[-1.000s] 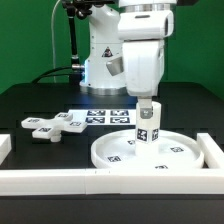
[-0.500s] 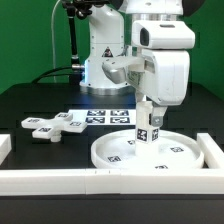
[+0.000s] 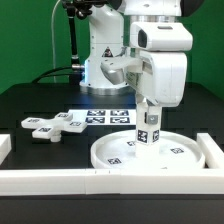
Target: Assemble round table
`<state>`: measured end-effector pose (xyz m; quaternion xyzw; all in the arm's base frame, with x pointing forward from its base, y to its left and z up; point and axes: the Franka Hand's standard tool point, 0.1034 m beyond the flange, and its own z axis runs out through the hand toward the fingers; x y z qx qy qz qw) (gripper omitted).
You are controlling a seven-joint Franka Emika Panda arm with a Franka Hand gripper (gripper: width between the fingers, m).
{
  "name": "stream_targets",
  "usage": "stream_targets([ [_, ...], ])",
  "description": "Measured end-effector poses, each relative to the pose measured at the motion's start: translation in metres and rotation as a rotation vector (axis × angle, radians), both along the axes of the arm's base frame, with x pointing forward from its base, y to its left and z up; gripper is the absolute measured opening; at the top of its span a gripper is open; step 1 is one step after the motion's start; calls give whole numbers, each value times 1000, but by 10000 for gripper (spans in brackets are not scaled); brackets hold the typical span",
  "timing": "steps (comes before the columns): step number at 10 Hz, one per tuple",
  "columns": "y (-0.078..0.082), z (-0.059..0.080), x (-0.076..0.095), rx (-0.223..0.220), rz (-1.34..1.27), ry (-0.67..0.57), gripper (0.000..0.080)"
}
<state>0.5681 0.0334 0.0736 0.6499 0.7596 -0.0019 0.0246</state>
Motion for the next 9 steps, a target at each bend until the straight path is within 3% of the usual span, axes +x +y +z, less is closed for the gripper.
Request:
stream_targets([
  [4, -1, 0, -1, 3, -63, 4, 415],
  [9, -1, -2, -5, 49, -649, 9, 415],
])
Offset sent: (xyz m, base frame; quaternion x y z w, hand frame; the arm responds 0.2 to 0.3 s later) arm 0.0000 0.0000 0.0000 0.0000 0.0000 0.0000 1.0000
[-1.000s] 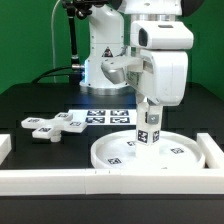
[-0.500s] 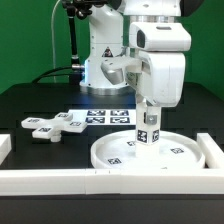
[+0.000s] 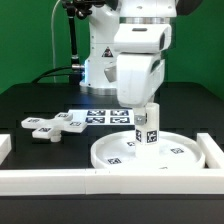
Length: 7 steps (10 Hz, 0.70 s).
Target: Assemble round table
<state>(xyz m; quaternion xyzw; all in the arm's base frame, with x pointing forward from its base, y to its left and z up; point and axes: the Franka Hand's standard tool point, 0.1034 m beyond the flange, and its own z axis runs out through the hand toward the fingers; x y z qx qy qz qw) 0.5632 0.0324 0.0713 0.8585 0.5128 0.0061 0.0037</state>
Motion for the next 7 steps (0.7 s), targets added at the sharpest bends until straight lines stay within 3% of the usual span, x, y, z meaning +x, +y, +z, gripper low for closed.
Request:
stream_targets([
  [5, 1, 0, -1, 11, -354, 2, 415],
  [7, -4, -1, -3, 65, -632, 1, 415],
])
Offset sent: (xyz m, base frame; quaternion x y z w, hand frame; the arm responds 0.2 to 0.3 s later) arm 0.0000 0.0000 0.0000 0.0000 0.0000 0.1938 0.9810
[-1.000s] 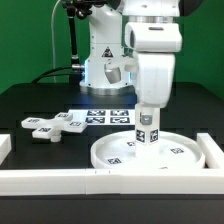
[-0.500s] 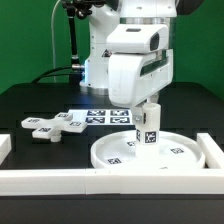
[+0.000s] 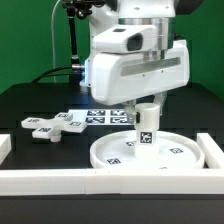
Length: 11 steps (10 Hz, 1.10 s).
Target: Assemble round table
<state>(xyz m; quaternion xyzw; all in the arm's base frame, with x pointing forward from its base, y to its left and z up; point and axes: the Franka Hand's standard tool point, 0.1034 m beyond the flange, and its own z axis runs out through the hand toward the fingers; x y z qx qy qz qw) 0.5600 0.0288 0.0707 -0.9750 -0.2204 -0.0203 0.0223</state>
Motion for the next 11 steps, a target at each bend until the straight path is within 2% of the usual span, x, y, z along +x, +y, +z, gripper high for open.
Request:
stream_targets([
  [3, 5, 0, 0, 48, -405, 9, 415],
  [9, 8, 0, 0, 69, -796, 37, 415],
  [11, 8, 0, 1, 99, -1026, 51, 415],
])
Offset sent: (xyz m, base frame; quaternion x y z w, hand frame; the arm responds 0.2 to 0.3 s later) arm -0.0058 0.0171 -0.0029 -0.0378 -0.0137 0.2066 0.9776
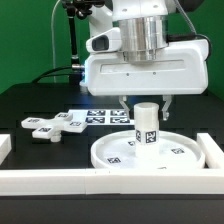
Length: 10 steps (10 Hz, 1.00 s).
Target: Assemble round table
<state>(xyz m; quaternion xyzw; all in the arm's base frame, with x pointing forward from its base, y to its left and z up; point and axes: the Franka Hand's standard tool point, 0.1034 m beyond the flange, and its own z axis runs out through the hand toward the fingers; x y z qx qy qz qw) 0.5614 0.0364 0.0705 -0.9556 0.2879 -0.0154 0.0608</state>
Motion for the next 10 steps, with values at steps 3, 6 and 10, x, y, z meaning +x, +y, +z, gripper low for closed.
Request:
stream_targets([
  [3, 3, 0, -2, 62, -373, 41, 415],
  [6, 6, 0, -2, 102, -593, 72, 415],
  [10, 6, 0, -1, 162, -893, 109, 415],
])
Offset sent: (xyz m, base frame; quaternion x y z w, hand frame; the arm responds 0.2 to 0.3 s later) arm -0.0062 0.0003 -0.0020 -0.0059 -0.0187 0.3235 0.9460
